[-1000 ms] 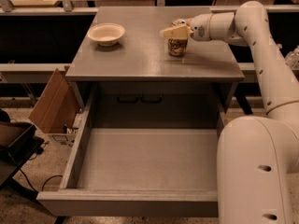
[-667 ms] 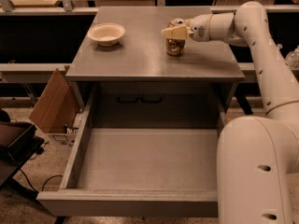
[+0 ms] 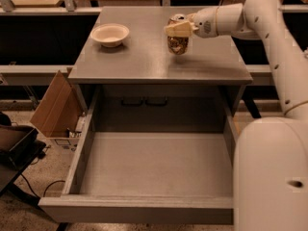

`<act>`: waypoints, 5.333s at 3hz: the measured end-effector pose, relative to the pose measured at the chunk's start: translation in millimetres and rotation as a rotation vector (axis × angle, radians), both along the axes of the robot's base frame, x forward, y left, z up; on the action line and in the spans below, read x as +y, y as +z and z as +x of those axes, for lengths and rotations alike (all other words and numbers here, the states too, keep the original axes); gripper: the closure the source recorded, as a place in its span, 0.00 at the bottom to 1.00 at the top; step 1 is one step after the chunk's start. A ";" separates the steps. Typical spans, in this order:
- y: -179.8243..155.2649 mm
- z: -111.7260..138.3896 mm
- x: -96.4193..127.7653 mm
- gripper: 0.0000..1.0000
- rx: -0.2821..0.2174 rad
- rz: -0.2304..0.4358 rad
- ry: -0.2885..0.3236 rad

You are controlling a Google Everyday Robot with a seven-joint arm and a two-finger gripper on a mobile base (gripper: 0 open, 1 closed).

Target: Place orange can into top drawer

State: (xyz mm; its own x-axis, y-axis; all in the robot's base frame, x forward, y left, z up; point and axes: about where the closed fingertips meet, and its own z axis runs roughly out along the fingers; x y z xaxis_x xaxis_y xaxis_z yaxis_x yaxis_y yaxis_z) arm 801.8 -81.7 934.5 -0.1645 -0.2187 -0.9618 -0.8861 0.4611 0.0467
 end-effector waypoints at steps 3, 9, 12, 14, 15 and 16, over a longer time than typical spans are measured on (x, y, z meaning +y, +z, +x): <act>95.8 -194.9 13.2 1.00 -0.128 -0.011 0.137; -154.1 -270.3 36.5 1.00 0.020 -0.058 0.110; -257.1 -263.7 55.1 0.74 0.087 -0.027 0.084; -257.1 -264.4 59.1 0.28 0.087 -0.026 0.092; -257.1 -264.9 61.1 0.05 0.088 -0.025 0.095; -257.1 -265.1 62.2 0.00 0.088 -0.025 0.097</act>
Offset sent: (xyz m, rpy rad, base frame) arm -0.2494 0.0373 0.0263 -0.0520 0.0468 0.2567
